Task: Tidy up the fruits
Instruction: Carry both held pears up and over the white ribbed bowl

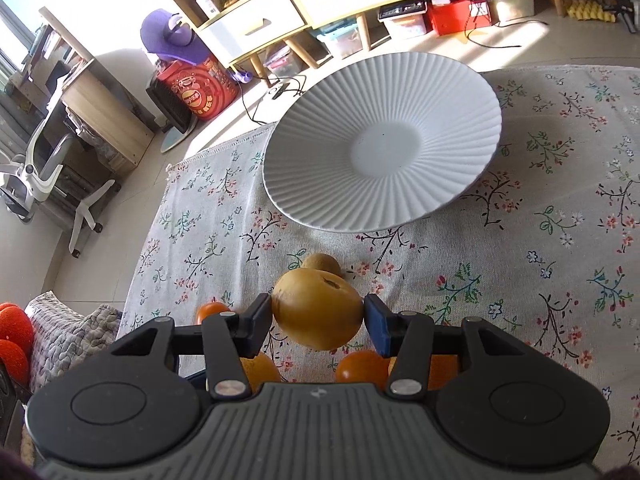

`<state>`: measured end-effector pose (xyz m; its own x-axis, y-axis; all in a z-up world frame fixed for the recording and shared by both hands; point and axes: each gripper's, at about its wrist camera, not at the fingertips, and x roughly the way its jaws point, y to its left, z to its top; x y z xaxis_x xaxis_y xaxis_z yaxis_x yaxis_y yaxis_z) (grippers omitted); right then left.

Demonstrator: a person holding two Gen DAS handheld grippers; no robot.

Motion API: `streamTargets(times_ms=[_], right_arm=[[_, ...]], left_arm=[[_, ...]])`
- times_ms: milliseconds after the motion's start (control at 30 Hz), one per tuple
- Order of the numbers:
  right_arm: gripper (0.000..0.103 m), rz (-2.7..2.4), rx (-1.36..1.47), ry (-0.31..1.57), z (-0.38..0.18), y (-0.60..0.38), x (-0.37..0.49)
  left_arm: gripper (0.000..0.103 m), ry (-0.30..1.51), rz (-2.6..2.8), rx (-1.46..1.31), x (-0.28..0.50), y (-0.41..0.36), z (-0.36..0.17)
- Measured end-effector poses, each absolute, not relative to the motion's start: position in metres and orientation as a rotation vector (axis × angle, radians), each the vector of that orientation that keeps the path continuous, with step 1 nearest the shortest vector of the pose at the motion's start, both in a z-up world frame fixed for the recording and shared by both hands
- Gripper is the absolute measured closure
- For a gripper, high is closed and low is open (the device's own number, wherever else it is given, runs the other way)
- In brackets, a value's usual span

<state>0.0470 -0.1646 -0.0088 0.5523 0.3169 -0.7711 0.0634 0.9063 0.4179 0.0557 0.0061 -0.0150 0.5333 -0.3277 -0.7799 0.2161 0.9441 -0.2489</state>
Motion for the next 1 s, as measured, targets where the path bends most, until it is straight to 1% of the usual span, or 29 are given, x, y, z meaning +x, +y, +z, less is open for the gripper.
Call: streamTargets(times_ms=[533, 800, 1000], right_arm=[[0.057, 0.103, 0.458, 0.91, 0.004, -0.191, 0.055], [0.057, 0.055, 0.483, 0.862, 0.007, -0.208, 0.079], [0.057, 0.029, 0.505, 0.858, -0.004, -0.213, 0.11]], left_arm=[[0.063, 0.886, -0.297, -0.205, 0.077, 0.001, 0.003], [0.063, 0.819, -0.314, -0.209, 0.107, -0.014, 0.01], [0.063, 0.758, -0.344, -0.153, 0.135, -0.036, 0.001]])
